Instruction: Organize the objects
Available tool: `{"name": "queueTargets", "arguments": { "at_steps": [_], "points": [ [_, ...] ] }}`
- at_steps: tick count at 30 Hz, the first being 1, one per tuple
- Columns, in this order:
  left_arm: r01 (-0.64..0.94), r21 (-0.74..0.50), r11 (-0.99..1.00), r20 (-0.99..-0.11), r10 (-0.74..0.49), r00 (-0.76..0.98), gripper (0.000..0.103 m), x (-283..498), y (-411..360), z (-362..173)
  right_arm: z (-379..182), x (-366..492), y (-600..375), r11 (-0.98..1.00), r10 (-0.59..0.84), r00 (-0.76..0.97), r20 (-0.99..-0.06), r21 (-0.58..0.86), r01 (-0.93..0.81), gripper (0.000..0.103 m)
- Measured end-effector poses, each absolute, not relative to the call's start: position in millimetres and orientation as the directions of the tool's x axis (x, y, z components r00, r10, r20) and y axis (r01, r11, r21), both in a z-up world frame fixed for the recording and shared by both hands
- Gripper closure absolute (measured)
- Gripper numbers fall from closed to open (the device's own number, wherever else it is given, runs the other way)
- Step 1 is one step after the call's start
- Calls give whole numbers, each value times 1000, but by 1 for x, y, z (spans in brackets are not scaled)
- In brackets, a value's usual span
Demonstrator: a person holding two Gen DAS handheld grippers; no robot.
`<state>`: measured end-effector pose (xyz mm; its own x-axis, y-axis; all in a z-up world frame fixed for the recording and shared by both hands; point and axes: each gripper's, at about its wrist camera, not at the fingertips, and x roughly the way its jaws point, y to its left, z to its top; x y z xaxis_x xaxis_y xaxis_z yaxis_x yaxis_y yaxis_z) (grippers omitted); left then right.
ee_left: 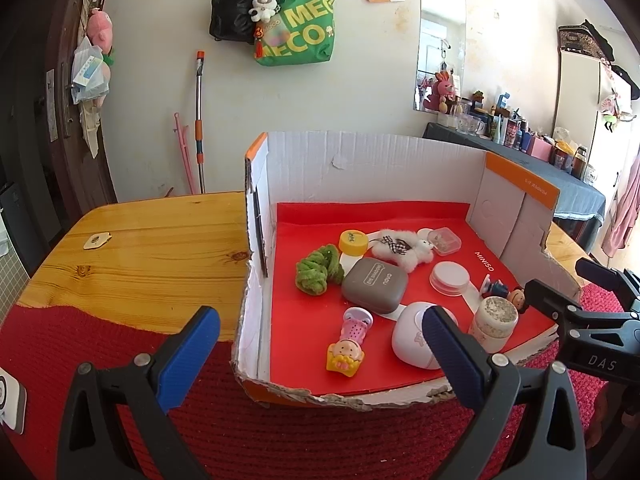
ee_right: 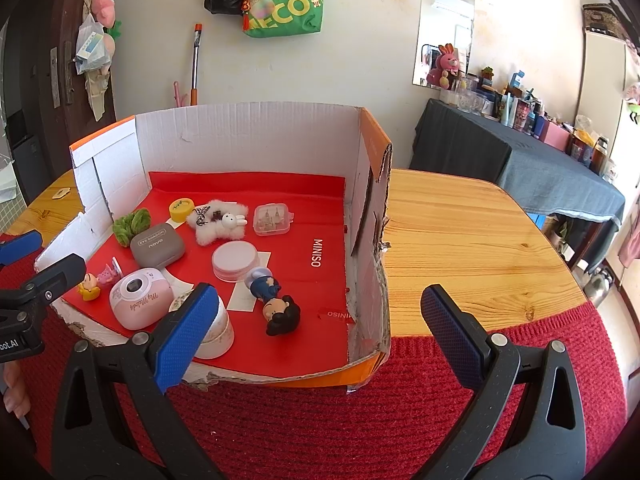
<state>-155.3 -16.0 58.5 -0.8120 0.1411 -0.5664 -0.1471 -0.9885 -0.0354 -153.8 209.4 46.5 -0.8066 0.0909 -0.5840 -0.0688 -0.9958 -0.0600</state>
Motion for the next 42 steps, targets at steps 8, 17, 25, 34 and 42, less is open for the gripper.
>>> {"name": "queueTargets", "arguments": {
  "at_steps": [8, 17, 25, 34, 42],
  "points": [
    [-151, -36, -988, -569, 144, -810, 0, -156, -16, 58, 46, -154, 209, -996, 93, -806, -584, -60, -71, 0],
    [-152, -37, -988, -569, 146, -809, 0, -157, -16, 57, 45, -155, 209, -996, 94, -804, -587, -61, -71, 0],
    [-148, -42, -988, -571, 146, -808, 0, -156, -16, 57, 45, -154, 209, -995, 95, -805, -585, -61, -72, 0],
    [-145, -59, -988, -565, 153, -811, 0, -154, -19, 58, 49, -148, 205, -992, 122, -826, -550, -88, -88, 0],
    [-128, -61, -990, -562, 140, -815, 0, -143, -24, 68, 69, -134, 207, -995, 101, -843, -528, -64, -80, 0]
  ]
}}
